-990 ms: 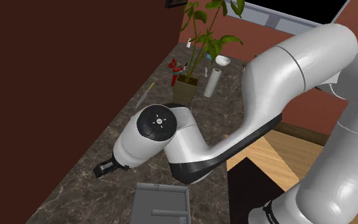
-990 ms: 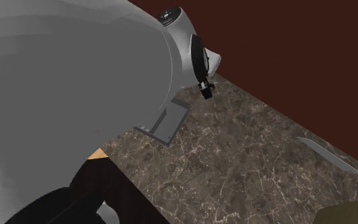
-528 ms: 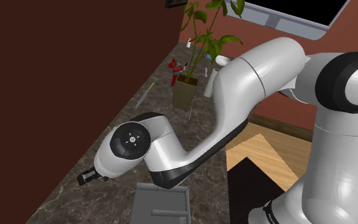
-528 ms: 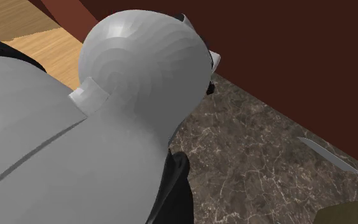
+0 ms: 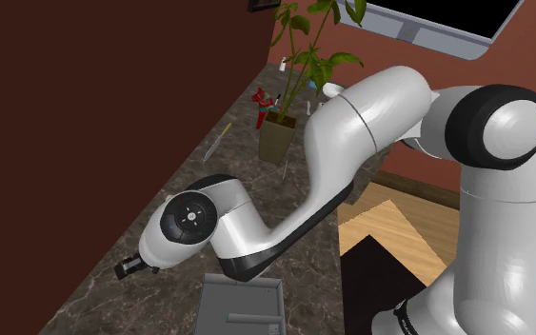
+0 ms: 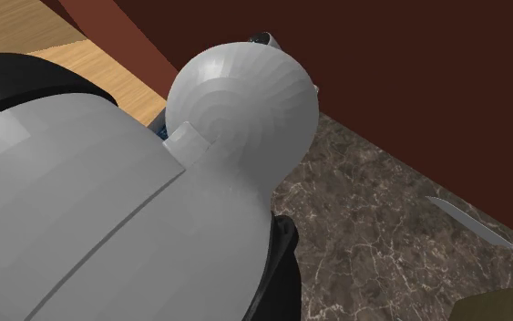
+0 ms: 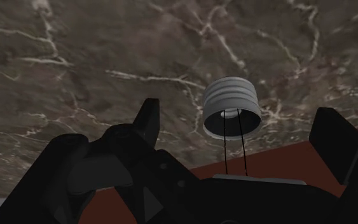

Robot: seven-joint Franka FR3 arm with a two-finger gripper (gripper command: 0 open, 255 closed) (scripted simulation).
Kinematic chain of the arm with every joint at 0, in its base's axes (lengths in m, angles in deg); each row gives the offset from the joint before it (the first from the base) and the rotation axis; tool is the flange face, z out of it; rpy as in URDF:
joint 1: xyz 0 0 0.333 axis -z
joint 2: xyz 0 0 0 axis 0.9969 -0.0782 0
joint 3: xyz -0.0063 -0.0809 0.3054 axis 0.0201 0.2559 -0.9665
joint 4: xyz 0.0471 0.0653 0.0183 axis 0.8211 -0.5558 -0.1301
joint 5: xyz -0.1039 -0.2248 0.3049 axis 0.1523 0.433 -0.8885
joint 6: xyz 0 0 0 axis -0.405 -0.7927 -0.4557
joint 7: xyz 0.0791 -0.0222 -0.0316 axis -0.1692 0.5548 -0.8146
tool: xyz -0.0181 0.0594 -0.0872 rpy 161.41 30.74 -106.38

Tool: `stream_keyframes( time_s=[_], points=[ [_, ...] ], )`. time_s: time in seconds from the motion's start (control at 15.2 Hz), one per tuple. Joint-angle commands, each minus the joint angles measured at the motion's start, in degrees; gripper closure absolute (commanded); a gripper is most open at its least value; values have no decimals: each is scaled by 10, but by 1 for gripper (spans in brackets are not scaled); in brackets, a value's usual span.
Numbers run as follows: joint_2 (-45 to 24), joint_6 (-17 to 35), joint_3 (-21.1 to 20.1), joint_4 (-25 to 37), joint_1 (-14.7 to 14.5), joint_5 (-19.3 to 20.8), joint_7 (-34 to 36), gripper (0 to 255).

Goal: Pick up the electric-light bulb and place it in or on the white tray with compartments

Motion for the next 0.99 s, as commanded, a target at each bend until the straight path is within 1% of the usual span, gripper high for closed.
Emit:
stream_keyframes(
  time_s=[0.0, 0.2, 0.26, 0.86, 0.92],
  points=[
    [-1, 0, 0, 0, 0, 1, 0, 0],
    [0, 0, 0, 0, 0, 1, 0, 0],
    [0, 0, 0, 0, 0, 1, 0, 255],
    [-1, 0, 0, 0, 0, 1, 0, 255],
    [5, -2, -4, -1, 3, -7, -6, 255]
  ],
)
